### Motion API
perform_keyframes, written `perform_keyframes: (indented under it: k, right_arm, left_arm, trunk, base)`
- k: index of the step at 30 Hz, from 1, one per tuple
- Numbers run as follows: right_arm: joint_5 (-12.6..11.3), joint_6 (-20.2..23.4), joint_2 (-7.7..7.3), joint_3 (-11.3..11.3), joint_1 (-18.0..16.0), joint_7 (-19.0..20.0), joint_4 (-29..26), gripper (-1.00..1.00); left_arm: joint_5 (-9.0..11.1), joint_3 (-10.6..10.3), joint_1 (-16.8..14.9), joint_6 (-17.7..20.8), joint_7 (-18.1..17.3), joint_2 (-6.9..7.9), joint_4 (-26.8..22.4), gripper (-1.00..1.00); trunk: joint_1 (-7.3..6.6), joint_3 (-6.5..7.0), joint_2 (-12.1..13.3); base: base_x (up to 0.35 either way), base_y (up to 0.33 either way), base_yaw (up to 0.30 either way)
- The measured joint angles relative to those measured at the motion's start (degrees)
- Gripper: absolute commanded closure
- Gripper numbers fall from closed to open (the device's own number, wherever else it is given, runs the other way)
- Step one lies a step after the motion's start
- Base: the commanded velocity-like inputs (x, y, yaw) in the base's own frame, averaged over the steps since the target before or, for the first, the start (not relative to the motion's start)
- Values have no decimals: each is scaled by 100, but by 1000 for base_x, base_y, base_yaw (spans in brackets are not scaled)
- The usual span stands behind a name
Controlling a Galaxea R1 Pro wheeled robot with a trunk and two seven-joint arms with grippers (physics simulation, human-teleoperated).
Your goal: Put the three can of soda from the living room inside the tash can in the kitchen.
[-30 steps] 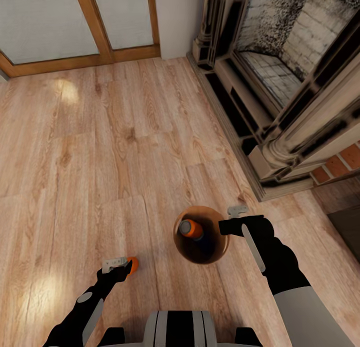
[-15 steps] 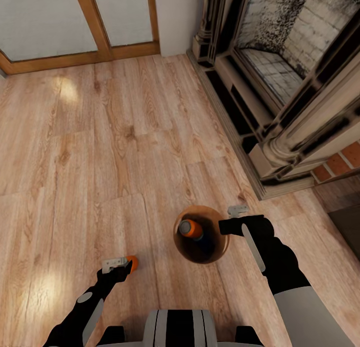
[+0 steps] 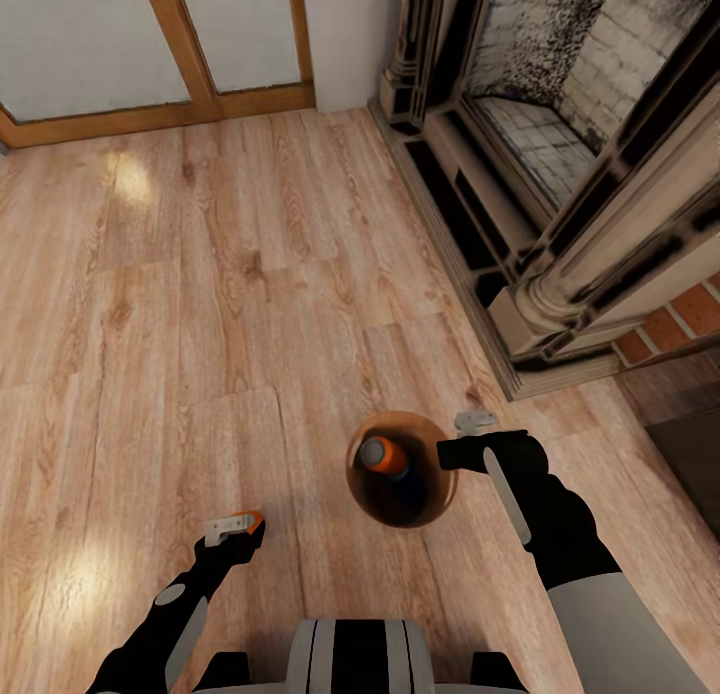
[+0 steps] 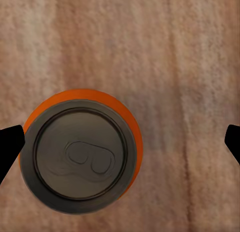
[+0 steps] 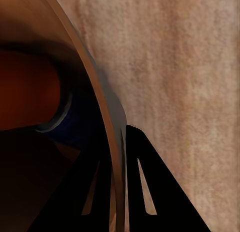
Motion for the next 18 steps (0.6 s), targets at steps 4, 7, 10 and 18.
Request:
perform_keyframes:
  k: [4, 7, 10, 18]
  right_arm:
    - [78, 3, 0, -9, -1, -5, -84, 100]
    - [62, 3, 1, -11, -4, -2, -264, 100]
    - [-11, 8, 6, -2, -1, 0, -330, 100]
    - [30, 8, 12, 11, 0, -2, -381, 100]
  left_arm:
    - [0, 0, -1, 0, 0, 0, -2, -100]
    - [0, 0, -1, 0, 0, 0, -3, -100]
    - [0, 0, 1, -2, 0, 0, -6, -100]
    - [0, 0, 3, -7, 0, 0, -9, -100]
  trunk:
    - [0, 0, 0]
    - [0, 1, 0]
    - [0, 0, 0]
    - [0, 0, 0]
  base:
    - [0, -3, 0]
    - [0, 0, 0]
    - [0, 0, 0]
    - [0, 0, 0]
